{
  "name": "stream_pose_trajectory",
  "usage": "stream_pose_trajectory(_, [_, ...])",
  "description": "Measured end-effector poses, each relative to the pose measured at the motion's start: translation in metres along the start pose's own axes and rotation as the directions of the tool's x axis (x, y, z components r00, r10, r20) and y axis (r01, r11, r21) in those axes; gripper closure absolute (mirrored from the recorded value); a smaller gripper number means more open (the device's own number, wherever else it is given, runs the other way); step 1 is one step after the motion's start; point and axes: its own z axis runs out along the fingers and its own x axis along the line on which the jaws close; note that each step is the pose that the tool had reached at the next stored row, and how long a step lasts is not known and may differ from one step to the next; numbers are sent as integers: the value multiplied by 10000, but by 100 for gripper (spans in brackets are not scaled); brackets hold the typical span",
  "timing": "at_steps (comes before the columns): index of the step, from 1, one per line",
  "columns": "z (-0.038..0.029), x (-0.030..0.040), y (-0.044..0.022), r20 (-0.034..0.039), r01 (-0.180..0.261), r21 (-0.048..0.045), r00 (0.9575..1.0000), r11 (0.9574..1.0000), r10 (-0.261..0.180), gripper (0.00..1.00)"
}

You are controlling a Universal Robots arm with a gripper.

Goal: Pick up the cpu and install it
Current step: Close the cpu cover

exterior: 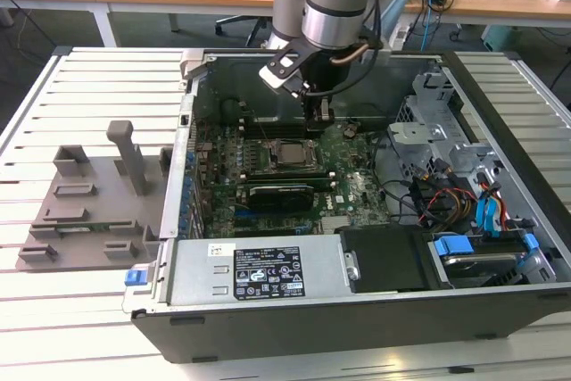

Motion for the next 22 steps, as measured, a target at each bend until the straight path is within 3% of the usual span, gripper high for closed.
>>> stream_pose_trajectory(3, [4, 2, -37, 0, -1, 0, 10000, 10000, 1, 89])
stream_pose_trajectory(5, [15, 7, -133, 0, -1, 0, 10000, 10000, 1, 89])
stream_pose_trajectory(7, [29, 10, -179, -1, -1, -1, 10000, 10000, 1, 89])
stream_pose_trajectory(14, [94, 16, -265, -1, -2, 0, 10000, 10000, 2, 89])
stream_pose_trajectory(22, [213, 25, -368, 0, -1, 0, 10000, 10000, 1, 89])
